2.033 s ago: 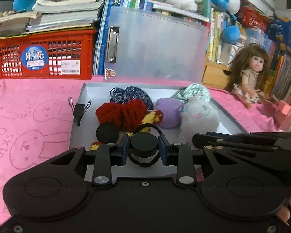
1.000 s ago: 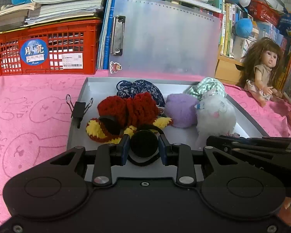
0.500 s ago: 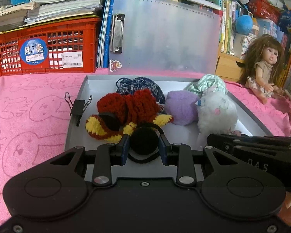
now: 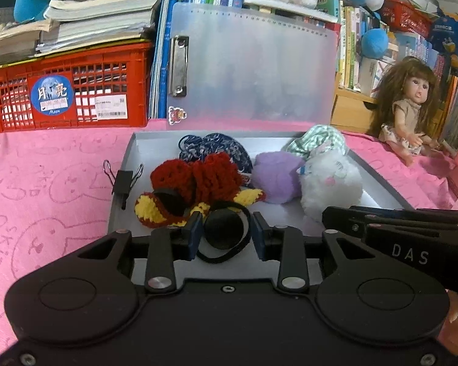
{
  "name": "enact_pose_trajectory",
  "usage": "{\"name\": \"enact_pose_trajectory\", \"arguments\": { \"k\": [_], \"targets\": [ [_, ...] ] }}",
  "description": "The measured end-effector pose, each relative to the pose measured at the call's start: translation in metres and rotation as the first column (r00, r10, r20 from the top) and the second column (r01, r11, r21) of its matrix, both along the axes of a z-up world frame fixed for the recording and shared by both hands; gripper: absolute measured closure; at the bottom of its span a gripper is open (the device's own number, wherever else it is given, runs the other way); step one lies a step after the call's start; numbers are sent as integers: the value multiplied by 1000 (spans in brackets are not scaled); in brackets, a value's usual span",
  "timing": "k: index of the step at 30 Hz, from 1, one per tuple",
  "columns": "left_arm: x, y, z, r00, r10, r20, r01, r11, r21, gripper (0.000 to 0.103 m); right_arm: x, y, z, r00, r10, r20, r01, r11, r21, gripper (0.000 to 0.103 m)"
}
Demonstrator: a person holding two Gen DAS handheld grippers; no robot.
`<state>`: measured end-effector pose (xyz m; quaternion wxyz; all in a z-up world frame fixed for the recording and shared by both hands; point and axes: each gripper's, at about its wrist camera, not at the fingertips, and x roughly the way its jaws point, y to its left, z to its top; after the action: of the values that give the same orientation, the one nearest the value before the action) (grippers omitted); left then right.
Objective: Organize objects
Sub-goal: 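Lower and open the left gripper to release the cap while the right gripper releases the bow in the box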
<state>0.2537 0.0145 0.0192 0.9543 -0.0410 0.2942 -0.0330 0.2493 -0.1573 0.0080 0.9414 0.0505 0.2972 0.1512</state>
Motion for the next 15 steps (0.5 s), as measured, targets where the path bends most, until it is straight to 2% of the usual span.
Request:
{"name": "enact_pose_trajectory", "arguments": {
  "k": [5,15],
  "targets": [
    [-7,-3,8,1000,-7,18,7,1000,14,60,-7,-1,8,1000,-4,30,4,1000,-7,50],
    [-20,-1,23,999,2,51,-3,1000,25,38,-18,-11,16,998,-38,56,38,999,5,35]
  ]
}}
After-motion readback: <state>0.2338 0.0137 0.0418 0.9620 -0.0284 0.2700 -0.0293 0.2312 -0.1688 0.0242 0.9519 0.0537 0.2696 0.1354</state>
